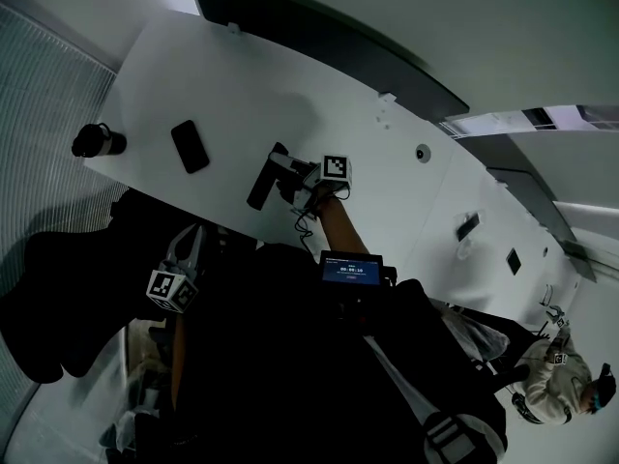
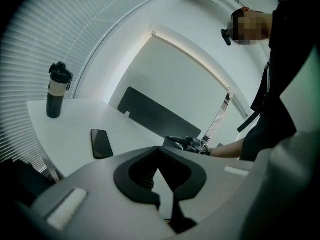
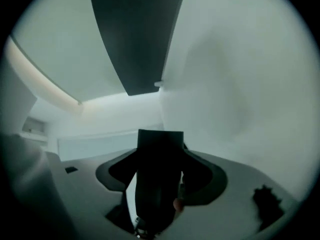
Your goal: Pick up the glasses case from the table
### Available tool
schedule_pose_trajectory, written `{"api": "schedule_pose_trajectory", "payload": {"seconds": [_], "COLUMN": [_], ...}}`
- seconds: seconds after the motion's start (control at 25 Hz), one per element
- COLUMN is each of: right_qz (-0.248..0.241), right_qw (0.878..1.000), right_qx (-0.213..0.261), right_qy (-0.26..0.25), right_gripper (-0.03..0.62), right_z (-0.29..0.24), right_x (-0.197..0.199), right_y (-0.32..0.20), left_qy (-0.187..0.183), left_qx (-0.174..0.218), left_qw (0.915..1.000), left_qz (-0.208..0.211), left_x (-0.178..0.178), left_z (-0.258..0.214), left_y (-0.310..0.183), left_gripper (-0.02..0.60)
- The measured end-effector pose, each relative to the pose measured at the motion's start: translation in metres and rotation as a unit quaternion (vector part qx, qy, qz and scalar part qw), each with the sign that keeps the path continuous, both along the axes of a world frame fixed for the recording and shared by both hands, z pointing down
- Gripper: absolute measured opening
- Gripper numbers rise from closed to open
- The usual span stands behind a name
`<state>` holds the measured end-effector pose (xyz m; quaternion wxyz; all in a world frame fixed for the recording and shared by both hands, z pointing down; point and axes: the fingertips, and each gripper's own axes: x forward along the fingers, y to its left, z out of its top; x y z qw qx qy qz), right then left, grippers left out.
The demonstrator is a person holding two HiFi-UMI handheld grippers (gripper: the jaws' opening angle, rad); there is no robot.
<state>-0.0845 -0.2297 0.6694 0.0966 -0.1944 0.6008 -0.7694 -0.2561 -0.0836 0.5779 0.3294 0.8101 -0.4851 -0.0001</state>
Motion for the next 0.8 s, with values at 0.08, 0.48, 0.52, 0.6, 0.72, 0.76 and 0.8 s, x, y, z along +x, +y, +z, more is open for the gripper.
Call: {"api": "schedule_pose_trajectory", "payload": {"seconds": [0.08,0.48,0.52,0.6,0.72,0.76,0.8], "right_qz": [0.05,0.088,0.089,0.094,0.097,0.097,0.098], "right_qw": [0.998,0.987,0.986,0.984,0.98,0.979,0.978], "right_qx": [0.009,0.088,0.093,0.105,0.126,0.133,0.138], "right_qy": [-0.035,-0.099,-0.103,-0.111,-0.121,-0.123,-0.125], "right_gripper": [0.296,0.296,0.296,0.296,0.296,0.296,0.296], "right_z": [-0.015,-0.068,-0.074,-0.084,-0.099,-0.104,-0.109], "right_x": [0.008,0.01,0.01,0.012,0.013,0.014,0.014], "right_y": [-0.011,-0.035,-0.036,-0.039,-0.043,-0.044,-0.044], "left_qy": [0.002,0.007,0.007,0.001,0.009,0.01,0.01], "left_qx": [-0.003,-0.001,-0.001,-0.002,0.0,0.0,0.0], "left_qw": [1.0,0.9995,0.9994,0.9993,0.9991,0.9989,0.9988], "left_qz": [0.006,0.031,0.032,0.037,0.043,0.045,0.049], "left_x": [0.004,0.018,0.019,0.019,0.024,0.025,0.026], "left_z": [0.0,-0.002,-0.002,0.0,-0.002,-0.002,-0.001], "left_y": [-0.001,-0.008,-0.008,-0.009,-0.011,-0.012,-0.012], "left_gripper": [0.003,0.003,0.003,0.003,0.003,0.003,0.003]}}
